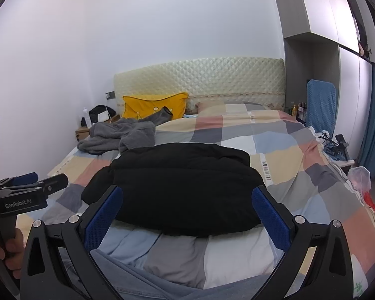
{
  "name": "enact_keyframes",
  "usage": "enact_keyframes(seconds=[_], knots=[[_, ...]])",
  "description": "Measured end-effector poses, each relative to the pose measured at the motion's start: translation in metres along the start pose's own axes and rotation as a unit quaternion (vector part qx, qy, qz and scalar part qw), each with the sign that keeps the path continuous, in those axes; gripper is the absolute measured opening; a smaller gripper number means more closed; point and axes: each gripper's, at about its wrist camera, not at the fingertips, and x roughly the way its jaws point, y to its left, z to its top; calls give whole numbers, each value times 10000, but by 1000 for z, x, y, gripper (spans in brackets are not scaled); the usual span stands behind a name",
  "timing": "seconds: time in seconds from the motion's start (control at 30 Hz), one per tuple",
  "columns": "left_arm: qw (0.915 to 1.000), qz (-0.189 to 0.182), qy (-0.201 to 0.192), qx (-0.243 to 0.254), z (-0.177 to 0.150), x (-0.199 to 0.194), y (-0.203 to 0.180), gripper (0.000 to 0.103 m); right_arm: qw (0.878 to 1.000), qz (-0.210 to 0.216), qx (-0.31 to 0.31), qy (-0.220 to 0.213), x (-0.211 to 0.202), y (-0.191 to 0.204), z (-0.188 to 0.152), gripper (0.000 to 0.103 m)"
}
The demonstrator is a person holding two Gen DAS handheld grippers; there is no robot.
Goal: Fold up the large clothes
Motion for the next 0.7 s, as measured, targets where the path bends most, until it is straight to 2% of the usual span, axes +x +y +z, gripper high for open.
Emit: enact_keyframes(seconds=[0.7], knots=[[9999, -130, 80, 3, -6, -3, -9, 103, 10000, 16, 3, -30, -6, -4, -3, 103]])
